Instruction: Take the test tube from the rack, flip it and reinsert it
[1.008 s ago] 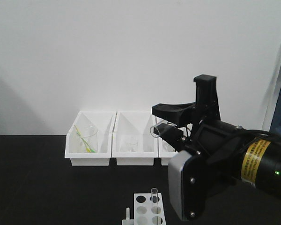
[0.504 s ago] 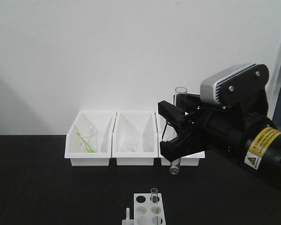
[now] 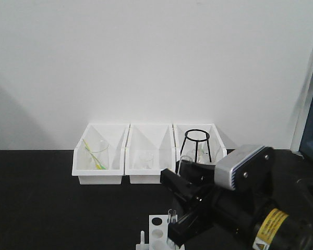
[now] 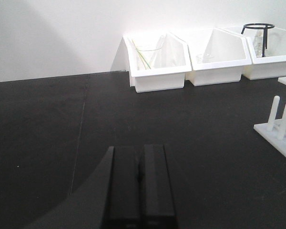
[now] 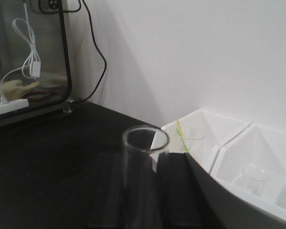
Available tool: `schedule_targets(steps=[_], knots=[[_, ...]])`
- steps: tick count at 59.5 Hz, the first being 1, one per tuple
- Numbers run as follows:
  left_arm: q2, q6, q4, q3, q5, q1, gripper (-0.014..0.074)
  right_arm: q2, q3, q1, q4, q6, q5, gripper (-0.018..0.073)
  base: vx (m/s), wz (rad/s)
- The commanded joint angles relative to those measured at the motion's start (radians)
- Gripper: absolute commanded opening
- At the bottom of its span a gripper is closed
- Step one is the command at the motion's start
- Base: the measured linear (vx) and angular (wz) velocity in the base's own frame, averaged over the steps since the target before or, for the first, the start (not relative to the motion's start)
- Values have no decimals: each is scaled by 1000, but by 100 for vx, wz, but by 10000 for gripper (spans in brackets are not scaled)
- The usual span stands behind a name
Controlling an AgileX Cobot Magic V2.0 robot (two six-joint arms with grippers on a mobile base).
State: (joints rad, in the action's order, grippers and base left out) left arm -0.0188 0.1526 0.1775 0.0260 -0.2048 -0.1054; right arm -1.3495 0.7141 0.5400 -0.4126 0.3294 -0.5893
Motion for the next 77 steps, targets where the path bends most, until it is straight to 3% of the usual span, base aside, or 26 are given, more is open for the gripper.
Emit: schedule_targets(steps=[1, 7, 19, 38, 60, 69, 77], knots=[[-8, 9, -5, -4, 80, 0, -6, -23, 24, -1, -50, -14, -173, -7, 0, 0], [-8, 9, -5, -4, 80, 0, -6, -84, 24, -1, -101, -19, -245, -7, 0, 0], [-8, 9, -5, -4, 80, 0, -6, -149, 24, -1, -88, -134, -252, -7, 0, 0], [-8, 9, -5, -4, 80, 0, -6, -221, 24, -1, -93, -133, -256, -7, 0, 0], [-8, 9, -5, -4, 80, 0, -6, -370, 24, -1, -92, -133, -402, 0, 0, 0], [-8, 9, -5, -4, 80, 0, -6, -373, 24, -1, -89, -133, -401, 40, 0, 0], [-8, 9, -5, -4, 80, 0, -6, -373, 24, -1, -88, -133, -399, 129, 0, 0]])
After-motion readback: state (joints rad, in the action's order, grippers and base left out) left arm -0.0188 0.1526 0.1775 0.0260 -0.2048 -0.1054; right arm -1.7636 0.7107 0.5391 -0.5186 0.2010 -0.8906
